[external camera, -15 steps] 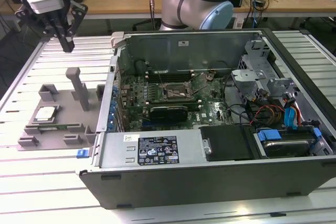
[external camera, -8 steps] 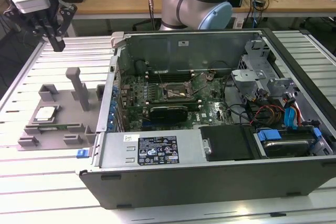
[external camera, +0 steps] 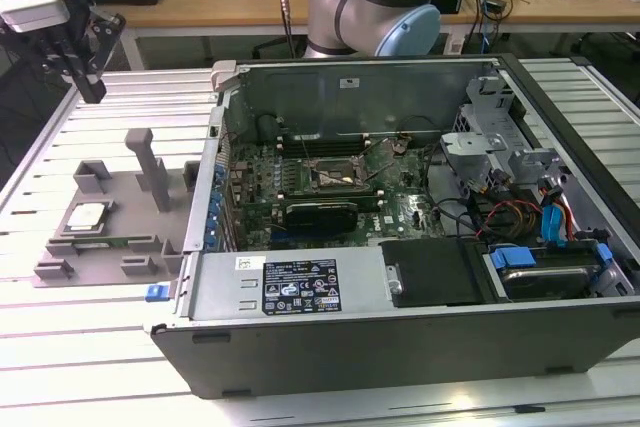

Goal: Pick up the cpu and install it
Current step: 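Reach for the cpu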

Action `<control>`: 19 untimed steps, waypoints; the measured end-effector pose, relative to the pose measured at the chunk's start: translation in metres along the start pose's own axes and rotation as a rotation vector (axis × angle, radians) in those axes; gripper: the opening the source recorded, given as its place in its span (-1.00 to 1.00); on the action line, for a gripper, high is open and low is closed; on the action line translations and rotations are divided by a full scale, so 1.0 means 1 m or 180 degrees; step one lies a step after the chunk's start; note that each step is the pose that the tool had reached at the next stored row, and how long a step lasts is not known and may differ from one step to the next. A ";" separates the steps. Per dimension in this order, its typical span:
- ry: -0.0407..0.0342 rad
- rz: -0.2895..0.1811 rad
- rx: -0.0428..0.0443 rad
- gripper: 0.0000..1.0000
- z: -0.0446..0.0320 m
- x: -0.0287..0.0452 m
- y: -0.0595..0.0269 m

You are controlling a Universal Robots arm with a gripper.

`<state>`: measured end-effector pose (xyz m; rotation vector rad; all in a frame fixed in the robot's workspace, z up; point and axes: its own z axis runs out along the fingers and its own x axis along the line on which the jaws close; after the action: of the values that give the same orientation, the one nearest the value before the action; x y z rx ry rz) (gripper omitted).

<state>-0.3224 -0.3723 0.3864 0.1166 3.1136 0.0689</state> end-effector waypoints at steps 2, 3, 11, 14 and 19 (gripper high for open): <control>0.0000 0.0000 0.0000 -0.79 0.0016 0.0048 0.0001; 0.0000 0.0000 0.0000 -0.79 0.0022 0.0062 0.0001; 0.0000 0.0000 0.0000 -0.79 0.0094 0.0213 0.0016; 0.0000 0.0000 0.0000 -0.79 0.0137 0.0278 0.0027; 0.0000 0.0000 0.0000 -0.79 0.0223 0.0350 0.0054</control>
<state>-0.3563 -0.3633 0.3635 0.1167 3.1137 0.0687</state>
